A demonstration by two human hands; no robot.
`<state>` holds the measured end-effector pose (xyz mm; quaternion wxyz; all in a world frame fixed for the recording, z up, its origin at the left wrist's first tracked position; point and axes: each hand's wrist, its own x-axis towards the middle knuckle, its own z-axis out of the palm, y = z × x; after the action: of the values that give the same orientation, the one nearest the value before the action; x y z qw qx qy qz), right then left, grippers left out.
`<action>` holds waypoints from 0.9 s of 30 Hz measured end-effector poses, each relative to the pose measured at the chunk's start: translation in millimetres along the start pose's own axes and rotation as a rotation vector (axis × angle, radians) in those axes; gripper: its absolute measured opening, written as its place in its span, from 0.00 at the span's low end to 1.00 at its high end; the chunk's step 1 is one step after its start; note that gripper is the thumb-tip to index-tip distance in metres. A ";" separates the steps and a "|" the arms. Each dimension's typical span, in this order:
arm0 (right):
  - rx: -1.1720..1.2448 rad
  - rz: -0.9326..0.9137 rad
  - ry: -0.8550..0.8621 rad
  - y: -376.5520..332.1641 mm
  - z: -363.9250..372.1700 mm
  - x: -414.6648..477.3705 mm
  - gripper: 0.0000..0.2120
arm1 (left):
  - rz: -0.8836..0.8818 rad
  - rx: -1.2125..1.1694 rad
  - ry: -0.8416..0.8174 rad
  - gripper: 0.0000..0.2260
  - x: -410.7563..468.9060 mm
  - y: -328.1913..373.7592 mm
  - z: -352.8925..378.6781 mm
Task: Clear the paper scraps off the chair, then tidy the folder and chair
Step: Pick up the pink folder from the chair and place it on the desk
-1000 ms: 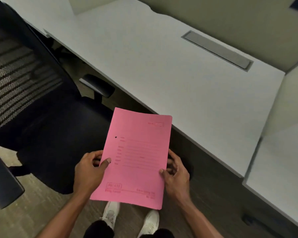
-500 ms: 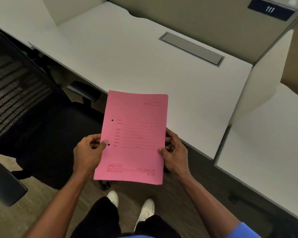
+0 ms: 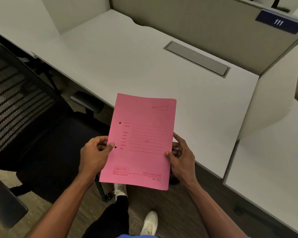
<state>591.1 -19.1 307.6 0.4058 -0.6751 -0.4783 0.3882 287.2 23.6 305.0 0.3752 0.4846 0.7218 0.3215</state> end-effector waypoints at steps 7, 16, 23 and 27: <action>0.027 0.026 0.058 -27.1 41.6 66.4 0.31 | 0.001 -0.019 -0.053 0.15 92.0 11.6 -6.9; 0.019 0.068 0.131 -65.5 91.5 133.8 0.30 | 0.049 -0.018 -0.126 0.14 200.6 36.0 -29.0; -0.063 0.082 0.107 -80.9 109.2 183.4 0.31 | 0.032 -0.035 -0.106 0.15 260.4 52.3 -31.3; -0.092 0.095 0.074 -83.4 111.6 217.1 0.34 | 0.026 -0.038 -0.096 0.14 292.7 63.1 -24.0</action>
<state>514.0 226.9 313.5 0.3727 -0.7289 -0.4479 0.3594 222.8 317.0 302.1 0.4143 0.5016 0.6905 0.3163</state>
